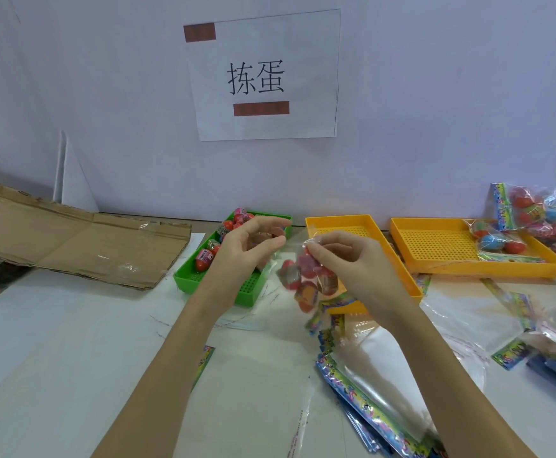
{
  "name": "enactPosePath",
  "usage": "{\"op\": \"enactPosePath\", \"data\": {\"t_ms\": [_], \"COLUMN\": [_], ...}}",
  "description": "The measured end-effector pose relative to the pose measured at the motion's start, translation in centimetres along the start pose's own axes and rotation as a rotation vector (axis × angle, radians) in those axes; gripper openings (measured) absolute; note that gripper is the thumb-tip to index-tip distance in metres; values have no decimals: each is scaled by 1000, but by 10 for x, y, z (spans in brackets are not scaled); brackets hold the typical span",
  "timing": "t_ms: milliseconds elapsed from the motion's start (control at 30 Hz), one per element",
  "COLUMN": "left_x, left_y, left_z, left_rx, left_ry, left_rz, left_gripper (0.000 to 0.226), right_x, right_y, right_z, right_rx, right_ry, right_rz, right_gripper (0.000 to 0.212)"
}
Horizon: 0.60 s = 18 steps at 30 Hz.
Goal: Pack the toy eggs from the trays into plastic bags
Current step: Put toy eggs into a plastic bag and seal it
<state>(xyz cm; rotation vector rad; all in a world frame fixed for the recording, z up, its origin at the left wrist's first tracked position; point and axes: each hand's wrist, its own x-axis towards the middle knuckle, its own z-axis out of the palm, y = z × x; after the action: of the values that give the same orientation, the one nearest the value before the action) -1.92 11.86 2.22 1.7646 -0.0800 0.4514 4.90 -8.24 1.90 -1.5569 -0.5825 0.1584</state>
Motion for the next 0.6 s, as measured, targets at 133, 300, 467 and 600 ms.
{"op": "enactPosePath", "data": {"t_ms": [133,300,467,600], "left_x": [0,1,4,5], "left_y": [1,-2,-10,-12], "left_z": [7,4,7,20], "left_rx": [58,-65,-31,-40], "left_ry": [-65,153,303,334], "left_rz": [-45,-64,-30,-31], "left_gripper": [21,15,14,12], "right_x": [-4,0,2,2], "right_y": [-2,-5,0,-2], "right_z": [7,-13,-13,-3], "right_rx": [-197,-191,-224,-416], "right_ry": [-125,-86,79,125], "right_rz": [-73,5,-6,-165], "right_gripper": [10,11,16,14]}}
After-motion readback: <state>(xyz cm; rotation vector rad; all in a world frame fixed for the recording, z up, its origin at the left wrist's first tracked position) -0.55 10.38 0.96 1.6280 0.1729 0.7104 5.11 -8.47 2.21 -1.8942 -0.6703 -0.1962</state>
